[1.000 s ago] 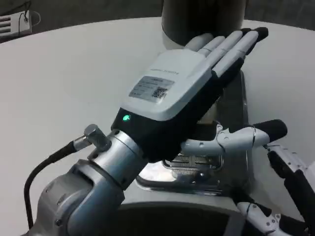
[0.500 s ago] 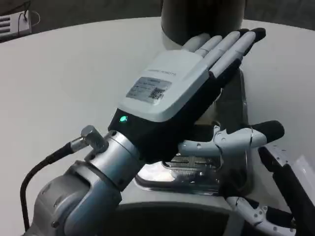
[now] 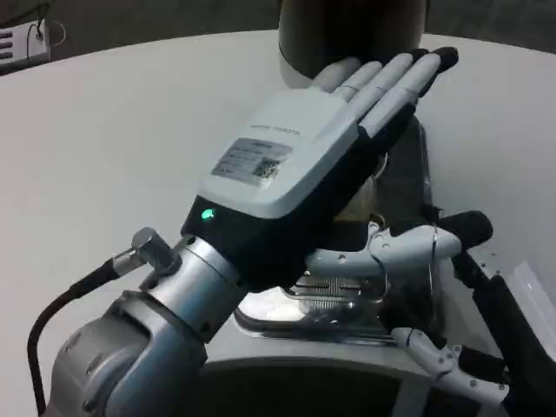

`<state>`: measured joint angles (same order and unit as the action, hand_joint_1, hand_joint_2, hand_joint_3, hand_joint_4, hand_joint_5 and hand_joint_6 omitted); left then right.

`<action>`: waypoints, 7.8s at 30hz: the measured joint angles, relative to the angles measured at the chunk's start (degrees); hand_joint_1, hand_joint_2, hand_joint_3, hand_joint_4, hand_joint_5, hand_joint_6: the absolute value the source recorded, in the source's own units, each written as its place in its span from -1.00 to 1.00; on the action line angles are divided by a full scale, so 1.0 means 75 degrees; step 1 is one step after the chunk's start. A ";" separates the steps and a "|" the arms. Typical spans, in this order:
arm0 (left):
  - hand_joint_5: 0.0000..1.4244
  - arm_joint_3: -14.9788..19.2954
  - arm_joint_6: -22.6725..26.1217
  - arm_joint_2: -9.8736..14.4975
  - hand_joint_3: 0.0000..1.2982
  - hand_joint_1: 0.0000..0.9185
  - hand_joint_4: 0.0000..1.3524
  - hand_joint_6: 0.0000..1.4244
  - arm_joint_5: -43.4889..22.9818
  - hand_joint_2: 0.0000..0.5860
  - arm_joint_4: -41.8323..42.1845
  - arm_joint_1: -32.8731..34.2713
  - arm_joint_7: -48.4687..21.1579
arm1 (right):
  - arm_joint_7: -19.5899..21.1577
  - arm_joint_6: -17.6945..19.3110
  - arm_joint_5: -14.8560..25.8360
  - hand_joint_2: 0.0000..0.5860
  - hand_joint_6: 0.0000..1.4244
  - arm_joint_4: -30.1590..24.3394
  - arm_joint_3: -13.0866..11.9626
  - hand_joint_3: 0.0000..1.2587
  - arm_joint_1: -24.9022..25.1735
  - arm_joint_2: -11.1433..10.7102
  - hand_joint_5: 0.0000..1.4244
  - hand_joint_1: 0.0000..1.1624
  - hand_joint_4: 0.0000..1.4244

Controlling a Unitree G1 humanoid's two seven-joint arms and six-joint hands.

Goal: Grasp the cup under the faucet to collect the drink, then remove the cup.

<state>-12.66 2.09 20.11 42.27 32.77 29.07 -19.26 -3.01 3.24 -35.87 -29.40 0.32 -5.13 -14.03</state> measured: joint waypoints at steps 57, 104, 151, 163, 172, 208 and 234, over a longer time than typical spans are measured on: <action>-1.00 0.0702 -0.0905 -0.1146 -1.00 -1.00 -1.00 -1.00 0.1710 -0.43 0.0940 -0.6330 0.2851 | 0.0324 0.0245 0.0840 -0.05 -0.63 0.1714 0.0352 -1.00 0.1515 -0.0171 -0.88 -0.16 -0.95; -1.00 0.0948 -0.1016 -0.1199 -1.00 -1.00 -1.00 -1.00 0.1616 -0.40 0.0828 -0.6612 0.2948 | 0.0565 0.0420 0.1162 -0.23 -0.70 0.3679 0.0977 -1.00 0.3520 0.0175 -0.91 0.03 -0.98; -1.00 0.1323 -0.0771 -0.1364 -1.00 -1.00 -1.00 -1.00 0.1587 -0.42 0.1363 -0.7085 0.2563 | 0.1074 0.0415 0.1691 -0.33 -0.50 0.5037 0.1203 -0.89 0.4435 0.1057 -0.68 0.26 -0.72; -1.00 0.1387 -0.0659 -0.1474 -1.00 -1.00 -1.00 -1.00 0.1587 -0.42 0.1475 -0.7093 0.2463 | 0.1247 0.0416 0.1785 -0.37 0.10 0.5285 0.1224 -0.71 0.4621 0.1315 -0.37 0.55 -0.52; -1.00 0.1574 -0.0535 -0.1493 -1.00 -1.00 -1.00 -1.00 0.1583 -0.42 0.1678 -0.7096 0.2257 | 0.1700 0.0304 0.1855 -0.27 0.91 0.5396 0.1194 -0.18 0.4695 0.1671 0.29 0.92 -0.01; -1.00 0.1240 -0.0554 -0.1623 -1.00 -1.00 -1.00 -1.00 0.1623 -0.59 0.1474 -0.6672 0.2352 | 0.1273 0.0670 0.1796 -0.68 1.00 0.2789 0.1503 0.28 0.2220 0.1045 0.66 1.00 0.38; -1.00 0.1374 -0.0686 -0.1380 -1.00 -1.00 -1.00 -1.00 0.2292 -0.92 0.2449 -0.7049 0.1816 | -0.0336 0.0677 0.3041 -0.71 1.00 -0.1011 0.0459 0.34 0.0044 0.0263 0.66 1.00 0.40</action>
<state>-2.35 -3.05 9.76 59.46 51.14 -23.80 -5.64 -5.53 8.31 -13.06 -36.98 3.77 -4.80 -12.06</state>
